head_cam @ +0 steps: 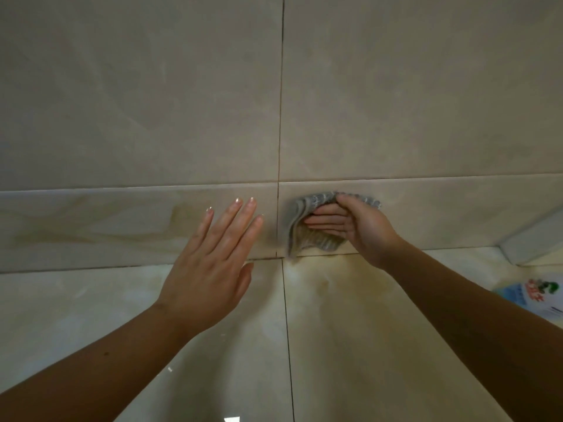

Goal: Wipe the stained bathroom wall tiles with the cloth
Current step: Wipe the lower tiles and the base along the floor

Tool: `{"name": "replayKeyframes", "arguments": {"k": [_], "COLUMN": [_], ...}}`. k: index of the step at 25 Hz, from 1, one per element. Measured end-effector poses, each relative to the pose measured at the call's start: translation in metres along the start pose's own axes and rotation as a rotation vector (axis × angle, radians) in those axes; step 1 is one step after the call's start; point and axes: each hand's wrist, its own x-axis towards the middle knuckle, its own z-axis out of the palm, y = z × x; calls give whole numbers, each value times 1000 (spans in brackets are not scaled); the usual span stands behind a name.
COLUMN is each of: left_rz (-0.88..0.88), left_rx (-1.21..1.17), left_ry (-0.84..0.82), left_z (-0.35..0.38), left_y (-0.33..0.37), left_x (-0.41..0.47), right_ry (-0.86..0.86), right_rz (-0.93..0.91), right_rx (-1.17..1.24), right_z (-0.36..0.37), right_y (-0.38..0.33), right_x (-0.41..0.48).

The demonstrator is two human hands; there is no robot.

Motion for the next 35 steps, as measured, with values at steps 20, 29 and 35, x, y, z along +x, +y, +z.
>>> {"name": "replayKeyframes", "arguments": {"k": [20, 29, 35], "left_rz": [-107, -101, -69], "left_rx": [2, 35, 79], "left_ry": [54, 143, 107], "left_z": [6, 1, -2], "left_y": [-30, -68, -76], "left_x": [-9, 3, 3], "right_ry": [94, -109, 212], "right_rz": [260, 21, 102], "right_rx": [-599, -458, -455], "right_z": [22, 108, 52], "right_y": [22, -25, -6], "right_x": [7, 23, -4]}}
